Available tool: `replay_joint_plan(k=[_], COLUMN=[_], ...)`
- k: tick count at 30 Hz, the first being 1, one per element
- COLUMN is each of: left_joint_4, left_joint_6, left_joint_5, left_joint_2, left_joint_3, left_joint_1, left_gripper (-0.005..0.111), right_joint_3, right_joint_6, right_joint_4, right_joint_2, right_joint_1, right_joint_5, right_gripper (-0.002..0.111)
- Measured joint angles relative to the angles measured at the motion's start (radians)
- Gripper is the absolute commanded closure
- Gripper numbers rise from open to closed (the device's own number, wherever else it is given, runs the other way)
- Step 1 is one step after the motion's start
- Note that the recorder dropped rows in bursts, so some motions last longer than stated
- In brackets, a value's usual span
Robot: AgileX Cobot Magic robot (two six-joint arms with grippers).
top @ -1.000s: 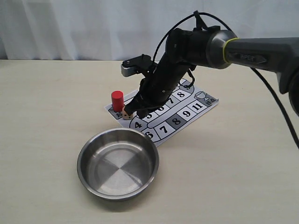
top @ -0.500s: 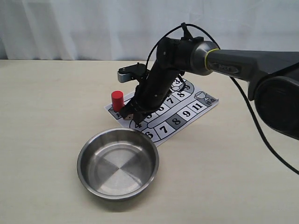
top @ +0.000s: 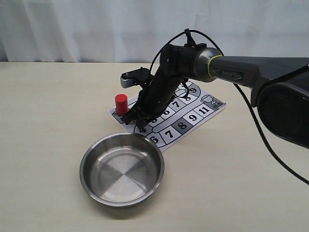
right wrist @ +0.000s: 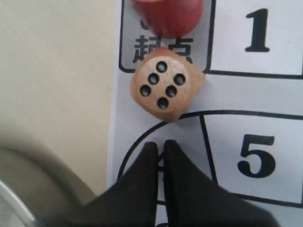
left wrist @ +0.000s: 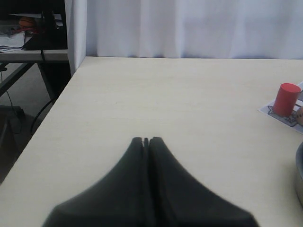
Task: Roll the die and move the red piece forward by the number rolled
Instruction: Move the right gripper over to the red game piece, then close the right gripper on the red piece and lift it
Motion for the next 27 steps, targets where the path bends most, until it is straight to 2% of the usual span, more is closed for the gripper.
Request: replay_joint_plan(k=[18, 20, 24, 25, 27], left_joint_4=[0.000, 0.000, 0.000, 0.000, 0.000], left_joint_6=[0.000, 0.000, 0.000, 0.000, 0.000], left_joint_5=[0.000, 0.000, 0.000, 0.000, 0.000], left_joint_2=[0.000, 0.000, 0.000, 0.000, 0.000], left_joint_3=[0.000, 0.000, 0.000, 0.000, 0.000], left_joint_1=[0.000, 0.000, 0.000, 0.000, 0.000], left_gripper=[0.107, 0.107, 0.107, 0.107, 0.107], right_joint_3=[-0.002, -0.029, -0.100, -0.114, -0.127], right_joint_6=[0.002, 0.030, 0.102, 0.109, 0.111], right_joint_4=[0.000, -0.010, -0.052, -0.054, -0.053], right_joint_2=[0.006, -0.010, -0.046, -0.051, -0.051], right_joint_1=[0.002, 0.002, 0.000, -0.001, -0.004], right_joint_5=[0.031, 0.080, 0.122, 0.122, 0.107], right_gripper=[0.103, 0.094, 0.055, 0.049, 0.046])
